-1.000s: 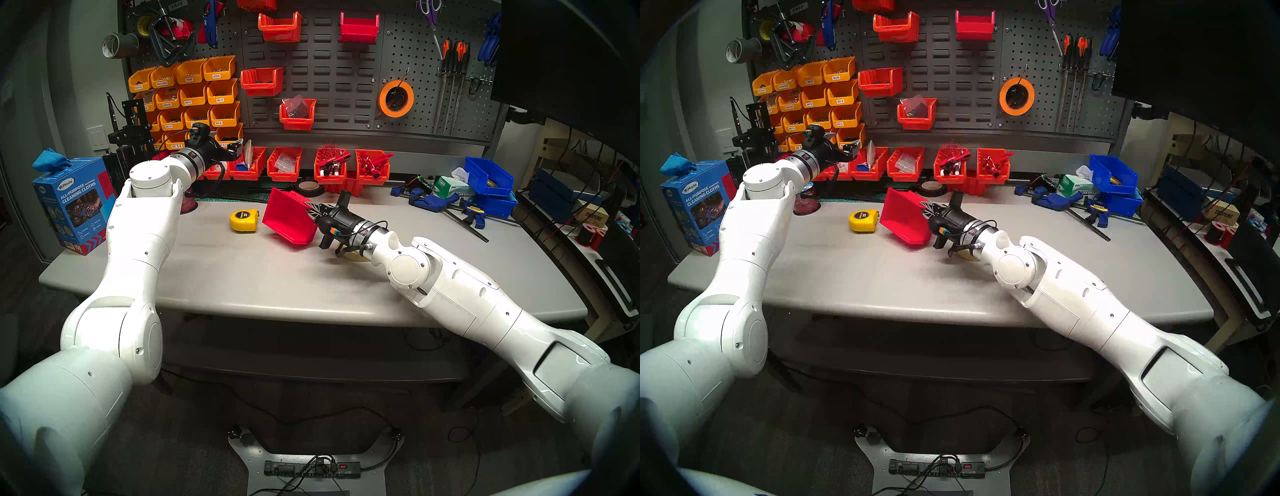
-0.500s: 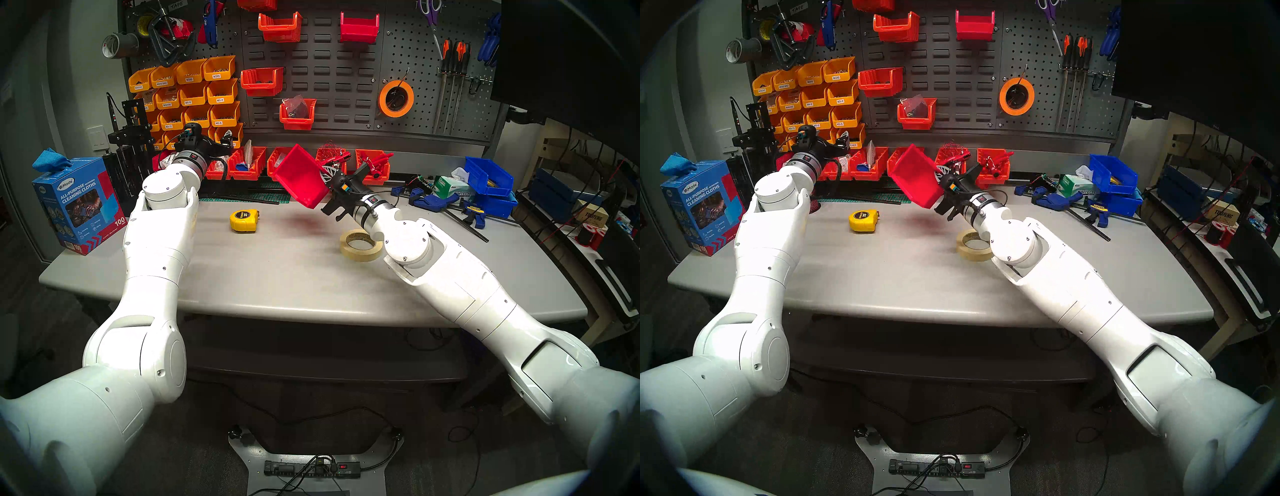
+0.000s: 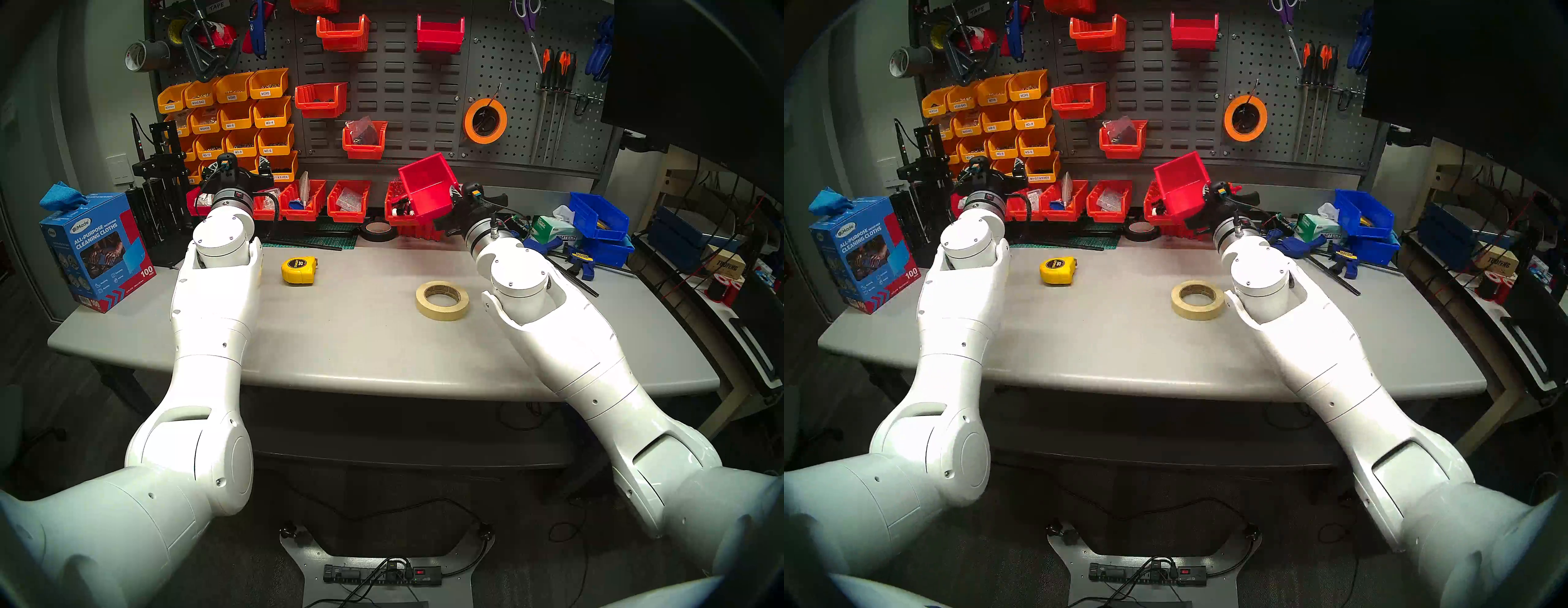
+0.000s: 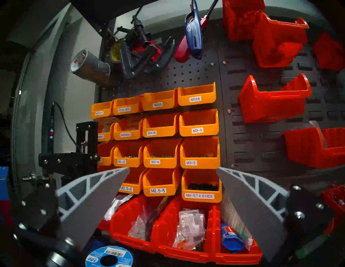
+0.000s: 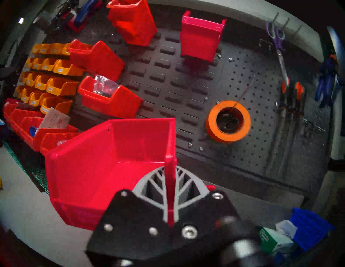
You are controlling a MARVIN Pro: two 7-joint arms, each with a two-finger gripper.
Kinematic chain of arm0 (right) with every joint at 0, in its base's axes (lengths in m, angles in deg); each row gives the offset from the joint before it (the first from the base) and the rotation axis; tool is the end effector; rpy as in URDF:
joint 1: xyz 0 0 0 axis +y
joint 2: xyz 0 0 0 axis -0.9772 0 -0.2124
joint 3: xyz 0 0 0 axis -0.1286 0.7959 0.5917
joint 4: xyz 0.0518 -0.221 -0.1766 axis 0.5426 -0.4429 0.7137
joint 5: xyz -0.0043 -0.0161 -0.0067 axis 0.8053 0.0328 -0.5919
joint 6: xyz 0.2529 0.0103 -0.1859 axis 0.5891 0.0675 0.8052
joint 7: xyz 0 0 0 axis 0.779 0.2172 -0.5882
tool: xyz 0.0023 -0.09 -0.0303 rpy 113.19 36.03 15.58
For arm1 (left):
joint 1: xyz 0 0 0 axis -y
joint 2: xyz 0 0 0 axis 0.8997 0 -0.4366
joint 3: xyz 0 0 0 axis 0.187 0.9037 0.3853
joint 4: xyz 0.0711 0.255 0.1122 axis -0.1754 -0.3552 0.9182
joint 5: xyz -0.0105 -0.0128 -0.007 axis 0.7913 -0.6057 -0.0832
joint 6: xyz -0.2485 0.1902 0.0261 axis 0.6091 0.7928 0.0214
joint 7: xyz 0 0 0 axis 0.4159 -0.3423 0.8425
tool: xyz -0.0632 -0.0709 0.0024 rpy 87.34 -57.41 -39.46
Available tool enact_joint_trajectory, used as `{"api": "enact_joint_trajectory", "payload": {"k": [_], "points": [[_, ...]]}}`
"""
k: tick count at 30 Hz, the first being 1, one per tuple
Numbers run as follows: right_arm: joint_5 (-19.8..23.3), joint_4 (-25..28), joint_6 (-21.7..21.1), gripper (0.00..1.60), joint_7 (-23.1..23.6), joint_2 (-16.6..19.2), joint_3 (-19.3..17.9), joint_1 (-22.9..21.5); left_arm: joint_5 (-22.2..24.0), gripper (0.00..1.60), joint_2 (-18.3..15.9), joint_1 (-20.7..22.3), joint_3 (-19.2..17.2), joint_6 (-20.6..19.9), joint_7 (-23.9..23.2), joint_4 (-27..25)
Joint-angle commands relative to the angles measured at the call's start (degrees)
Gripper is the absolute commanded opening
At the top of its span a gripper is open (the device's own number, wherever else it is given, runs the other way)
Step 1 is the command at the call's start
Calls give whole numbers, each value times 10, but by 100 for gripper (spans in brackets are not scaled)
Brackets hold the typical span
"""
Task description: Take out tools from the storage box
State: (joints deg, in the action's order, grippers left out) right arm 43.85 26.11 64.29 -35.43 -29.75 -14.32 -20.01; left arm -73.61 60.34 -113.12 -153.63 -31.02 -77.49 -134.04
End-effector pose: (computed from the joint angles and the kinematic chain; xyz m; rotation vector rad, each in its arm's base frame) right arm 0.5203 0.0390 -0.1136 1.8677 0.3990 2.2844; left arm 0.5837 0.0983 -0.0807 -1.6962 -0.2451 -2.3203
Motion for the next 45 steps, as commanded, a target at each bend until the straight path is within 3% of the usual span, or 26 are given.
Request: {"api": "enact_joint_trajectory", "payload": {"k": [1,12,21,27,38,39,40,41,42,43,44,45], "points": [[12,69,-68,0,-71,-3,-50,58,-21,160,23,4,7,-6,50,-26],[29,154,-168,0,-158,9,-94,128,-33,160,30,4,14,-19,88,-30],[62,223,-229,0,-174,19,-121,186,-35,160,31,4,16,-25,96,-32],[64,216,-245,0,-181,18,-114,194,-35,160,30,3,17,-25,97,-32],[35,159,-231,0,-224,11,-104,184,-34,160,30,3,18,-25,99,-32],[35,155,-230,16,-225,11,-104,183,-33,160,30,3,18,-25,99,-32],[35,155,-230,16,-225,11,-104,183,-33,160,30,3,18,-25,99,-32],[40,149,-232,56,-223,11,-106,180,-33,160,30,3,18,-25,99,-32],[40,149,-232,56,-223,11,-106,180,-33,160,30,3,18,-25,99,-32],[43,148,-232,70,-218,12,-107,179,-33,160,29,3,18,-25,99,-32],[41,142,-231,160,-221,11,-104,175,-33,160,29,3,19,-25,98,-32],[41,140,-230,160,-221,10,-104,173,-33,160,29,3,19,-25,98,-32]]}}
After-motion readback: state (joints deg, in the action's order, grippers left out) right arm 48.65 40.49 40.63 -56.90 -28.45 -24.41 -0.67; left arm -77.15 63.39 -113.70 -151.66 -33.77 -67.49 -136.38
